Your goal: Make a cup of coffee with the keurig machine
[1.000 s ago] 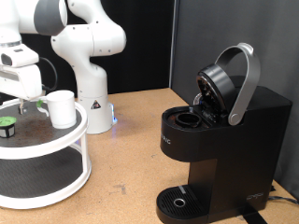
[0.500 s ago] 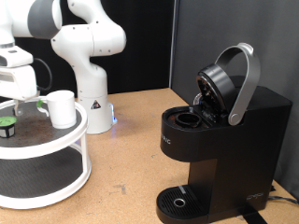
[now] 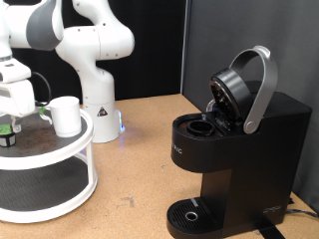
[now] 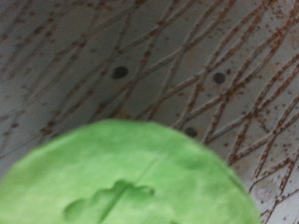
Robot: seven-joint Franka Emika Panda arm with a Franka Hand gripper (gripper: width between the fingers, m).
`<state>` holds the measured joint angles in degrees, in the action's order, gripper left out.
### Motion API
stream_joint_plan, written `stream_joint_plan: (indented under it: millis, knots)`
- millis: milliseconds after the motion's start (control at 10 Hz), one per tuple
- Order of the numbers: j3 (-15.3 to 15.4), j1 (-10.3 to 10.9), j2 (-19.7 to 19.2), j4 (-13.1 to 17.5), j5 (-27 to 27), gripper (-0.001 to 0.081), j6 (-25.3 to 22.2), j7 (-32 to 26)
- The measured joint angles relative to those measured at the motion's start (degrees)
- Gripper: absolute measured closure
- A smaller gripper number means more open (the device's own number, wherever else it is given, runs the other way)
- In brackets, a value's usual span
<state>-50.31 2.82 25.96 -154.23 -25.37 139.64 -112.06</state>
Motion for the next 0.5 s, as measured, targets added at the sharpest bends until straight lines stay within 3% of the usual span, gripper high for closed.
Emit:
stream_joint_plan:
  millis: [200,500]
  knots:
    - [-1.9,2.6,-1.4,0.7,3.0,-0.0001,-0.4,-2.3]
    - [-3.2,3.9,-3.1,1.0,4.0,-0.0001,-0.5,-3.8]
